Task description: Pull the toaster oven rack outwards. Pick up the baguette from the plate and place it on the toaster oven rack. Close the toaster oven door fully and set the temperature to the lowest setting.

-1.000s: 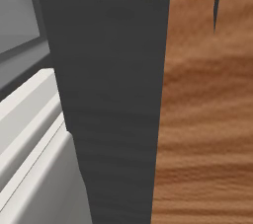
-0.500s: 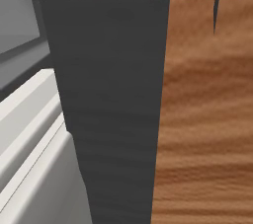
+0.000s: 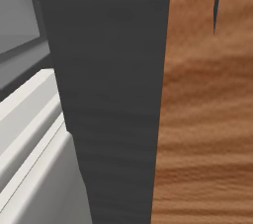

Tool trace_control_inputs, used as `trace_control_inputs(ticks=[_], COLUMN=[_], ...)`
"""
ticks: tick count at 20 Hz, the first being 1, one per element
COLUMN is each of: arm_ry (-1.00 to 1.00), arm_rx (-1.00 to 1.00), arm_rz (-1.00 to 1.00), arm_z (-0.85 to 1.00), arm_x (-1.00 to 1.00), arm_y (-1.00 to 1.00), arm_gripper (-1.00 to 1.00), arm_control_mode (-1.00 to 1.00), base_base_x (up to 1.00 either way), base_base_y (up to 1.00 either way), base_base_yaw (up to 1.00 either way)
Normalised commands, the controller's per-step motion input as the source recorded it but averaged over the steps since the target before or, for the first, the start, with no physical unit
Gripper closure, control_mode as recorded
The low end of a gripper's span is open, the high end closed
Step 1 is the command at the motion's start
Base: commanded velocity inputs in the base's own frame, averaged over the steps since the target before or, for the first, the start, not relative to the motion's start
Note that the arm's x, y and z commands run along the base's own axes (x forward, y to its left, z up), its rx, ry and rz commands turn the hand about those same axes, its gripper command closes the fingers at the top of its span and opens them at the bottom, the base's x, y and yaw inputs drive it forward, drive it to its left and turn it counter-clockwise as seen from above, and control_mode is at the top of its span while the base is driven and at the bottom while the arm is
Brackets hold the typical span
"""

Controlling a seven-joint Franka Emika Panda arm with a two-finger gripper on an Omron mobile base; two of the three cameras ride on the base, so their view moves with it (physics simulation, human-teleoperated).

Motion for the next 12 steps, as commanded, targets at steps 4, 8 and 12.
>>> trace_control_inputs(ticks=[4,8,12], arm_ry=[0.0,0.0,0.0], arm_rx=[0.0,0.0,0.0], arm_rz=[0.0,0.0,0.0], arm_z=[0.0,0.0,0.0], arm_x=[0.0,0.0,0.0], arm_y=[0.0,0.0,0.0], arm_gripper=[-1.0,-1.0,-1.0], arm_control_mode=[-1.0,-1.0,-1.0], base_base_x=[0.0,0.0,0.0], base_base_y=[0.0,0.0,0.0], base_base_yaw=[0.0,0.0,0.0])
